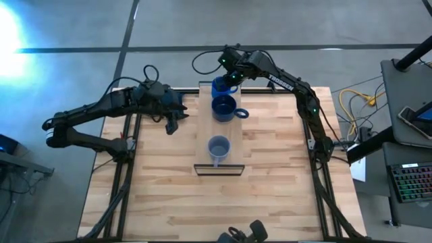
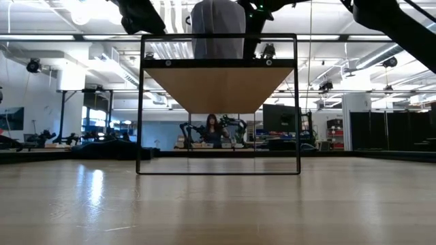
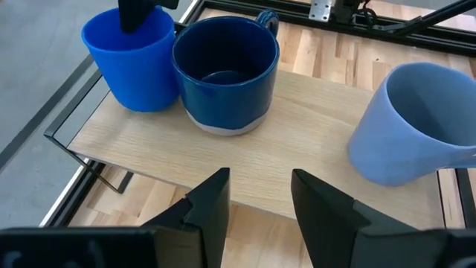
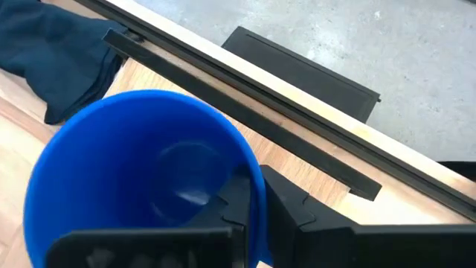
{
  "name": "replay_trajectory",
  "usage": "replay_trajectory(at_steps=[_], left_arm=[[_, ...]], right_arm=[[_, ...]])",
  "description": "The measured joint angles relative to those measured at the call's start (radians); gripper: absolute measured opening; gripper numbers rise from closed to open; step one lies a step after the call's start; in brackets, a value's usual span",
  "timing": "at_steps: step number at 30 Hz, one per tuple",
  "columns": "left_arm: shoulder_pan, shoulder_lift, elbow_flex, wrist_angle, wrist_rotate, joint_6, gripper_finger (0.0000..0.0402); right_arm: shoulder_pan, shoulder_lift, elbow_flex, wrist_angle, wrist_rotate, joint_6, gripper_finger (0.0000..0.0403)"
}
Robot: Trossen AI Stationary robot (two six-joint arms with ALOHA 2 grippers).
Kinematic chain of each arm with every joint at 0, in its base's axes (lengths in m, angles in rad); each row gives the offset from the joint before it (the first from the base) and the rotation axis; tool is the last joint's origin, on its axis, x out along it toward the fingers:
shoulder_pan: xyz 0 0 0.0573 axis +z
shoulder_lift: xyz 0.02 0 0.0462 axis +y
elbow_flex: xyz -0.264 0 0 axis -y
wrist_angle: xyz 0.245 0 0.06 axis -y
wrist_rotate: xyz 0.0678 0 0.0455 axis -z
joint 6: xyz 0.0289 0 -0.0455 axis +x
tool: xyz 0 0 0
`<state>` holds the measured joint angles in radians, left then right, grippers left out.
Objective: Stack small to large cups/mugs on shelf
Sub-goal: Remove the blue mug from the shelf
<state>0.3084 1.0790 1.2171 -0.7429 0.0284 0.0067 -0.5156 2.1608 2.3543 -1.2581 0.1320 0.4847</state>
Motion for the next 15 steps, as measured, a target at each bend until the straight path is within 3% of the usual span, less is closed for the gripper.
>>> replay_trajectory(at_steps=[8, 15], left_arm=[[0.000, 0.000, -0.001, 0.000, 0.000, 0.002, 0.0130], [0.000, 0.000, -0.014, 0.004, 0.001, 0.027, 0.0130]], right_arm=[[0.016, -0.067, 0.000, -0.029, 0.073, 0.006, 0.0012], [0.072, -0.195, 0.000, -0.199, 0.216, 0.116, 0.0012]])
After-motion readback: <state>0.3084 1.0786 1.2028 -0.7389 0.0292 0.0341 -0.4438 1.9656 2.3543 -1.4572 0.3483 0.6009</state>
